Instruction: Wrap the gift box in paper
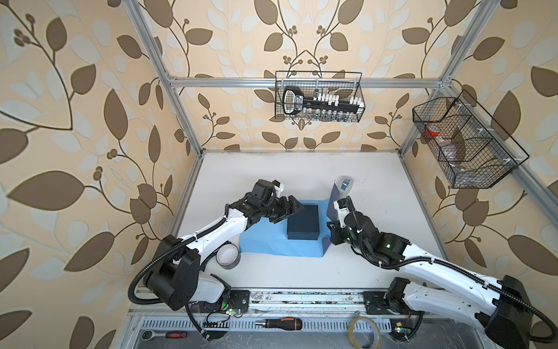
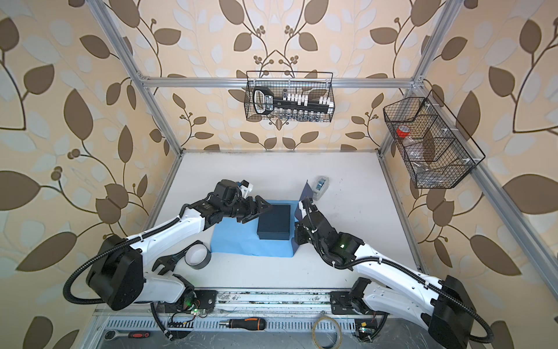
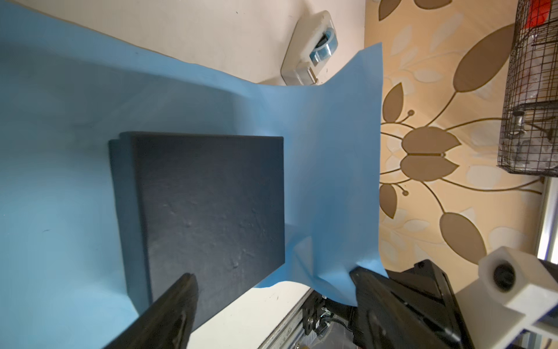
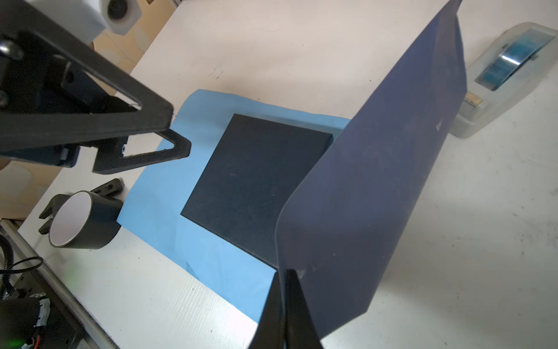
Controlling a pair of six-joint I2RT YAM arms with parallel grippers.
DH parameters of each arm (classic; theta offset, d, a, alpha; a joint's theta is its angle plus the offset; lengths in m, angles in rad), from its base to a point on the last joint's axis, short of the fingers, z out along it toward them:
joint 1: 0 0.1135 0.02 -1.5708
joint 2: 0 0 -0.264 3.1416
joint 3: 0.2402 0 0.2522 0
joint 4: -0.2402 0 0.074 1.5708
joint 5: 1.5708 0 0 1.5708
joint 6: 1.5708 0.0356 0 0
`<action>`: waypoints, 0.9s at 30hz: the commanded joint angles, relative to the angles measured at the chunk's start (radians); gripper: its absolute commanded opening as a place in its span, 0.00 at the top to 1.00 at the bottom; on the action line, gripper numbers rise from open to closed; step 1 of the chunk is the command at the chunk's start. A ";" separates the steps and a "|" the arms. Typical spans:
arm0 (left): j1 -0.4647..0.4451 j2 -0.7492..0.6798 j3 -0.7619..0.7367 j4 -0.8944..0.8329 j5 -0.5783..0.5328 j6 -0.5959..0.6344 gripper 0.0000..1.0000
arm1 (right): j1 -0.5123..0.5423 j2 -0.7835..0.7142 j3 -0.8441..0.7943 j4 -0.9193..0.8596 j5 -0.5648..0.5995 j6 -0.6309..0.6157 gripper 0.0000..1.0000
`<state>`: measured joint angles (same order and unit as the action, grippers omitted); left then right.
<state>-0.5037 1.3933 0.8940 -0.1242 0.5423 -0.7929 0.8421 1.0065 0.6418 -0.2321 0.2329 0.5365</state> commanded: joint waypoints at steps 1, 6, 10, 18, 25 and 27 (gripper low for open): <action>-0.006 0.011 0.051 -0.023 0.031 0.004 0.16 | 0.023 0.023 0.042 0.004 0.056 -0.029 0.98; -0.006 -0.015 0.030 -0.052 0.011 0.024 0.16 | 0.022 0.010 0.073 -0.201 0.219 0.028 0.94; -0.008 -0.038 -0.005 -0.054 -0.009 0.034 0.16 | -0.006 -0.036 0.043 -0.329 0.291 0.091 0.92; -0.009 -0.063 -0.044 -0.076 -0.026 0.060 0.17 | -0.119 -0.070 -0.058 -0.320 0.217 0.118 0.88; -0.008 -0.092 -0.048 -0.101 -0.054 0.075 0.17 | -0.184 -0.029 -0.096 -0.312 0.219 0.110 0.86; -0.008 -0.093 -0.046 -0.104 -0.056 0.078 0.17 | -0.201 -0.022 -0.112 -0.301 0.208 0.108 0.85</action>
<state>-0.5053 1.3331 0.8482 -0.2176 0.5106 -0.7498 0.6579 0.9730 0.5564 -0.5289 0.4374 0.6361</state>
